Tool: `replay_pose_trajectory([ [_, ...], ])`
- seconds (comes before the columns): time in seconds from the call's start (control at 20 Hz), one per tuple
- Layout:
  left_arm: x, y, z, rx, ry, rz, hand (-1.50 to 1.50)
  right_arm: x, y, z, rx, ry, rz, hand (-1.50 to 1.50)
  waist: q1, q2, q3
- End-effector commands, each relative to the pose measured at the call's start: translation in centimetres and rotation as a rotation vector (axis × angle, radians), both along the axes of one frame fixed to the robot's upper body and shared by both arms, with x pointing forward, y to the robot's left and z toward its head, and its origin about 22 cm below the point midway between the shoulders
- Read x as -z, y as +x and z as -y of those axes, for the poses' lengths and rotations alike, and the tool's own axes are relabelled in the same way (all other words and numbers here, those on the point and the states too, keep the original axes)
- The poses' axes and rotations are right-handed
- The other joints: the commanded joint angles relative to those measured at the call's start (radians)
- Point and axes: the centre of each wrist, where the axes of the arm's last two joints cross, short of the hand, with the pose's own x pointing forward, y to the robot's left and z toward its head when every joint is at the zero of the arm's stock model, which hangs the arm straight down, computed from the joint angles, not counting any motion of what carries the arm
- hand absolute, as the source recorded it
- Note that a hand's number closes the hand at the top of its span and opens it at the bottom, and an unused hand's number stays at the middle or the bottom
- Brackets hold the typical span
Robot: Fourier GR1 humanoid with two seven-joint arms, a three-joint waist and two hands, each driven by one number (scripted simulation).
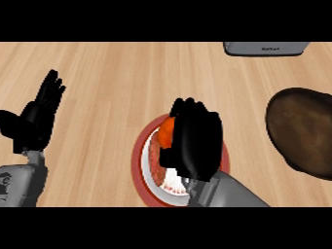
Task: Pick the squash from the plate and place it in the pan
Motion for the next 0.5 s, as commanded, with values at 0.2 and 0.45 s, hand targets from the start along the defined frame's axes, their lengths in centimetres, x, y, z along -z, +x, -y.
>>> replay_pose_trajectory([
  [0.2, 0.0, -0.3, -1.1, 0.009, 0.0, 0.004, 0.0, -4.1, 0.6, 4.2, 0.285, 0.196, 0.185, 1.5, -0.009, 0.005, 0.001],
  [0.45, -0.6, -0.7, 1.1, 0.013, -0.009, -0.003, 0.0, -3.9, 2.4, 9.5, 0.354, 0.322, 0.291, 1.5, 0.005, 0.008, 0.003],
])
